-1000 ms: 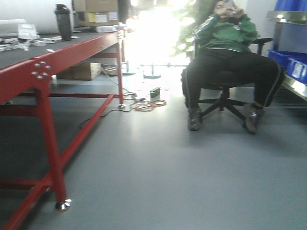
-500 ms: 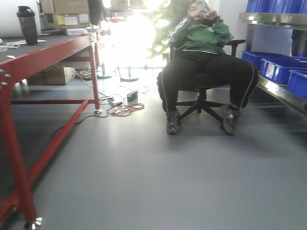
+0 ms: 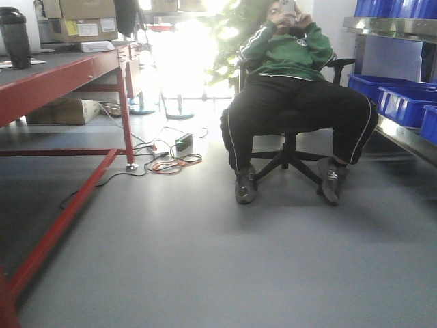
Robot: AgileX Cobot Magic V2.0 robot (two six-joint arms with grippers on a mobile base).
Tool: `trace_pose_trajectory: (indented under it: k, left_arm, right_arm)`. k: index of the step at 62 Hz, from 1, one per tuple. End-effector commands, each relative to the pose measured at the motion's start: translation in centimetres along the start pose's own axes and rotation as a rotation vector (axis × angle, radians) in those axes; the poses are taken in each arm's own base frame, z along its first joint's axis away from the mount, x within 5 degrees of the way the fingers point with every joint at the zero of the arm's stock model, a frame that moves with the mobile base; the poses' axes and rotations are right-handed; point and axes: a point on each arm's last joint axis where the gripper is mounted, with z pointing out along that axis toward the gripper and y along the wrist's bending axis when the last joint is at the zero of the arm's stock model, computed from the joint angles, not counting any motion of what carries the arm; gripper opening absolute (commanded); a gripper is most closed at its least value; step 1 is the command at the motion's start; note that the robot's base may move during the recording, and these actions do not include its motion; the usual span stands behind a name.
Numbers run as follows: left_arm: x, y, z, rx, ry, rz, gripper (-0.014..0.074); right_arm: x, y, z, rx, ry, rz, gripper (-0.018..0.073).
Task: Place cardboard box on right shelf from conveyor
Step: 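Carry the box in the right gripper to the steel shelf rack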
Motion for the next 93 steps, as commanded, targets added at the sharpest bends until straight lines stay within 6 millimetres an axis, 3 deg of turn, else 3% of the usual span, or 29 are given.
trace_pose_trajectory:
  k: [1, 93]
  left_arm:
    - [-0.60, 0.01, -0.04, 0.002, -0.084, -0.006, -0.0116]
    - [-0.60, 0.01, -0.04, 0.002, -0.084, -0.006, -0.0116]
  right_arm:
    - [-1.78, -0.10, -0.09, 0.013, -0.115, -0.012, 0.0042]
    - [-1.78, -0.10, -0.09, 0.013, -0.115, -0.012, 0.0042]
